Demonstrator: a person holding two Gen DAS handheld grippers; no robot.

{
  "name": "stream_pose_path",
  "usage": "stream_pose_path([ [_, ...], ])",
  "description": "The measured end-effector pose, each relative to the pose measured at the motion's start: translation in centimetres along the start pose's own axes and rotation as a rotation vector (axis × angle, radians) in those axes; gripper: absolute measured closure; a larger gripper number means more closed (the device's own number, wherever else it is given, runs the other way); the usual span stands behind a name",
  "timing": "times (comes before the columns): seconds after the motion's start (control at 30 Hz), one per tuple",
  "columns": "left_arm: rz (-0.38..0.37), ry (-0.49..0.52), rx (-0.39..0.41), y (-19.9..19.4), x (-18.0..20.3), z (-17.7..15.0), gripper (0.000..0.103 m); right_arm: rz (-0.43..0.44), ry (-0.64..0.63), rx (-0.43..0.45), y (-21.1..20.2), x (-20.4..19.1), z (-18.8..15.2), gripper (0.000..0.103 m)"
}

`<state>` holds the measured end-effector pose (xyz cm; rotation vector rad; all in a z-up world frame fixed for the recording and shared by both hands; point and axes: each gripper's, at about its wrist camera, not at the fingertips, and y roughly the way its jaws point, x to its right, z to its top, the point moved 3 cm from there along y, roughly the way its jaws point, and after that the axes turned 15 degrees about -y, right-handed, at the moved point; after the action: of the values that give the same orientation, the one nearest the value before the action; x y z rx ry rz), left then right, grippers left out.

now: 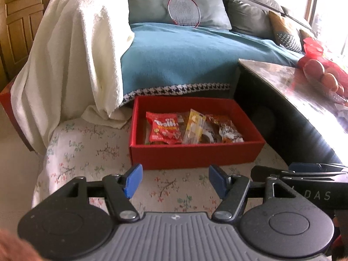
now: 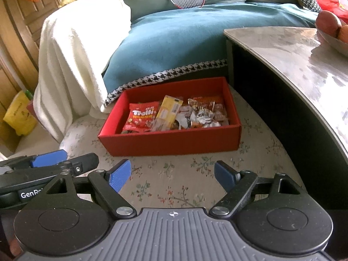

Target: Organize snacks

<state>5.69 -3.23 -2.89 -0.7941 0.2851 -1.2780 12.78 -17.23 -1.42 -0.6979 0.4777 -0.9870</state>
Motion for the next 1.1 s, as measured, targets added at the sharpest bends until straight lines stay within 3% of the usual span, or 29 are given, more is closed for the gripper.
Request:
stream_pose_path([
  [0.4,0.030,0.027,-0.026,-1.7,-0.8,-3.3,0.042,-0.005,-0.012,-0.040,-1.3,-1.5,-3.1,0.015],
  [1.1,0.041,0.043,-0.020,-2.6,-1.0,-4.4,0.042,0.003,-0.010,-0.044,-2.0,-2.1,-4.0,0.015],
])
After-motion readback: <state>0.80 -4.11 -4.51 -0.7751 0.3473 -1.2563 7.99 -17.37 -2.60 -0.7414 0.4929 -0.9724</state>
